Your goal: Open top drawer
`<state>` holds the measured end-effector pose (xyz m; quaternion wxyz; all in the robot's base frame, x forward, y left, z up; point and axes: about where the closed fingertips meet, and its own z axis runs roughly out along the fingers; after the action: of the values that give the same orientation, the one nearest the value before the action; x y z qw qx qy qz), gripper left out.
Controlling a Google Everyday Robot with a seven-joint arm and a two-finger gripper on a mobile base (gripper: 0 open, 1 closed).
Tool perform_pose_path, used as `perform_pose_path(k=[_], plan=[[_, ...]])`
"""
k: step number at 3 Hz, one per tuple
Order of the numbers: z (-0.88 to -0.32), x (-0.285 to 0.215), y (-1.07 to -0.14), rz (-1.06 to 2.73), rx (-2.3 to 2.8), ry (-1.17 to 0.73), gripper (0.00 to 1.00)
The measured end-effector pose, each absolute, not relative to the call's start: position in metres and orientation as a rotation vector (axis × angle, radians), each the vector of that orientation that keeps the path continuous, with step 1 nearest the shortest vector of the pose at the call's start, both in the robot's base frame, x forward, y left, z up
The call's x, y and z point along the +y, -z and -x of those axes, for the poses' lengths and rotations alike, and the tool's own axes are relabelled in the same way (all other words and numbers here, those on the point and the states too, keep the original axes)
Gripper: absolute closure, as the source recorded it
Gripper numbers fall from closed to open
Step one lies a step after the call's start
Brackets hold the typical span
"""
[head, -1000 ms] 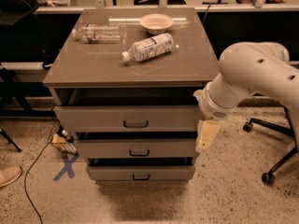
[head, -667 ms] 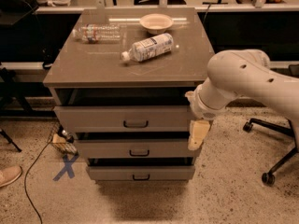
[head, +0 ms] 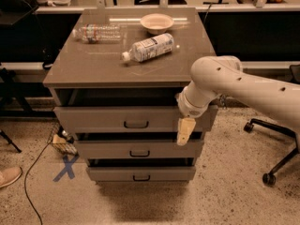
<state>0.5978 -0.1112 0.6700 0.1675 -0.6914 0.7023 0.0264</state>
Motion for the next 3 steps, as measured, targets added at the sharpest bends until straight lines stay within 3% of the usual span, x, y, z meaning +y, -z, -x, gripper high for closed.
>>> perform_pose_path(k=[3], plan=[[-0.6168,-0.1213,-0.6402,1.928,2.099,-0.092,0.73]])
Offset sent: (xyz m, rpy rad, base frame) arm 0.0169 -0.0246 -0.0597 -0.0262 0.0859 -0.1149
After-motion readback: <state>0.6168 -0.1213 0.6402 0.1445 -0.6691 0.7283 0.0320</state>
